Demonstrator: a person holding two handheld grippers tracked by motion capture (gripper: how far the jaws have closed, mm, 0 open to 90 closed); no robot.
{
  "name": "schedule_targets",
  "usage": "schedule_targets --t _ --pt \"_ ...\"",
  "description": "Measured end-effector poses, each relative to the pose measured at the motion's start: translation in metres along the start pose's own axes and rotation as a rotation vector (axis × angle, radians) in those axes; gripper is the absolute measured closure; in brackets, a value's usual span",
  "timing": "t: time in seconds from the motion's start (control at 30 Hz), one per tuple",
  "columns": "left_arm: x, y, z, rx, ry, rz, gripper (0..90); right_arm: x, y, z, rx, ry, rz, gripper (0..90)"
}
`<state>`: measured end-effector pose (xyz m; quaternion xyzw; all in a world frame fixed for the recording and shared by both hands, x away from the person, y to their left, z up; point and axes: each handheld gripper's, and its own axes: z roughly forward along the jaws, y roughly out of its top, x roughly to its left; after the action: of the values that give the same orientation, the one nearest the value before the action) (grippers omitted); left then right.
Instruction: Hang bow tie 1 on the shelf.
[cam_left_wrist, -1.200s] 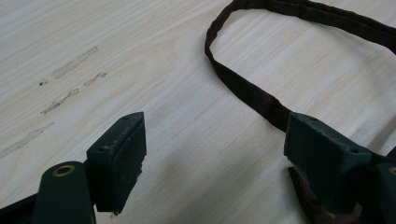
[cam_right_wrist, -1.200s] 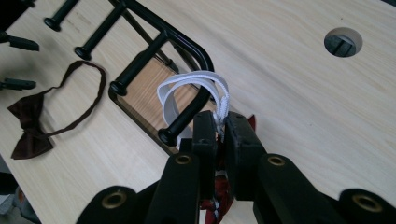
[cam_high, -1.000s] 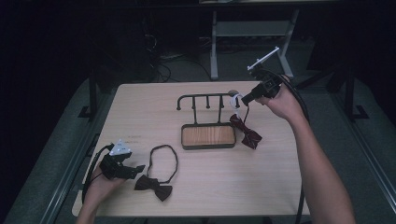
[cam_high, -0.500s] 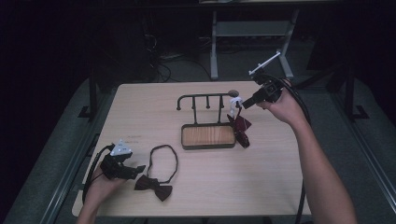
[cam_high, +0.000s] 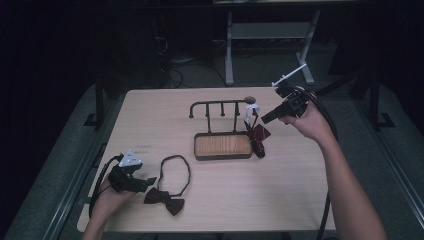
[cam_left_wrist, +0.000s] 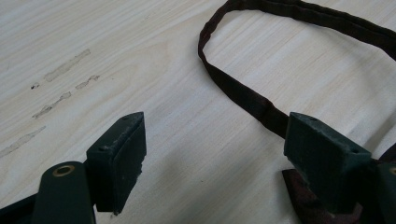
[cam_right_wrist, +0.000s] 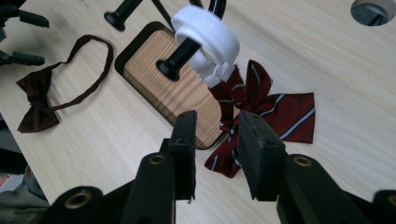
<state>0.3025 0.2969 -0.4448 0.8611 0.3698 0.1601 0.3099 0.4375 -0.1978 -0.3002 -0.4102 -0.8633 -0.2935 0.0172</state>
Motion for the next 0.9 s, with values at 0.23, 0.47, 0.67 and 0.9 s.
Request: schedule_targets --t 0.23,0.47,0.67,0.9 --pt "0.0 0.001 -0.001 -0.005 -0.011 -0.006 22.1 0.0 -0.012 0.001 -0.01 0.021 -0.003 62.6" --pt "-0.001 0.002 -0.001 -0.013 -0.018 -0.009 22.9 0.0 -0.023 0.003 -0.018 0.031 -0.011 60.2" --pt "0.0 0.003 -0.002 -0.017 -0.028 -0.016 23.3 0.002 -0.033 0.006 -0.023 0.046 -0.02 58.9" --pt "-0.001 0.004 -0.002 -0.024 -0.031 -0.019 23.9 0.002 -0.044 0.011 -0.031 0.061 -0.027 57.4"
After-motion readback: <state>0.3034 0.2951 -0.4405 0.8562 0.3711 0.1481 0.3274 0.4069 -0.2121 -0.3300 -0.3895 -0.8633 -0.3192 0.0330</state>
